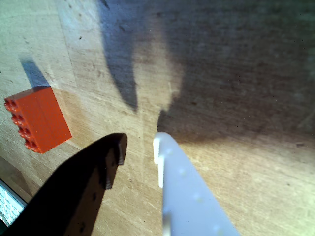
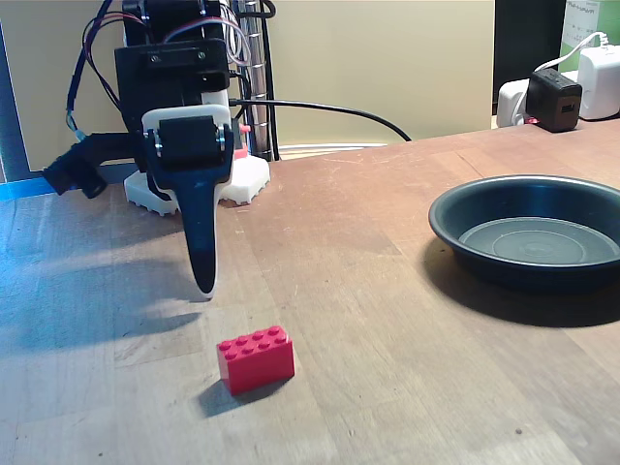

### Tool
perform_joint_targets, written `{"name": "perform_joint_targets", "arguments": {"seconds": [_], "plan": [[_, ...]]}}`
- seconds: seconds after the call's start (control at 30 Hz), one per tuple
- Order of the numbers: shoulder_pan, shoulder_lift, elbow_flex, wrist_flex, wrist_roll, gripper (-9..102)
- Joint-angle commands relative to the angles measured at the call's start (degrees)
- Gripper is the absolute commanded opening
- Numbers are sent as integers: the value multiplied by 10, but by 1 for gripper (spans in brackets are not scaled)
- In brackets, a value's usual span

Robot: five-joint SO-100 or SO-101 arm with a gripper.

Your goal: Grasp a lego block and put it in the bin.

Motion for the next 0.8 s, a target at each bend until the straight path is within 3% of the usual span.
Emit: {"name": "perform_joint_targets", "arguments": {"seconds": [0.0,0.77], "plan": [[-1,-4,29,3,3,1],[-1,-4,28,-4,-3,1]]}}
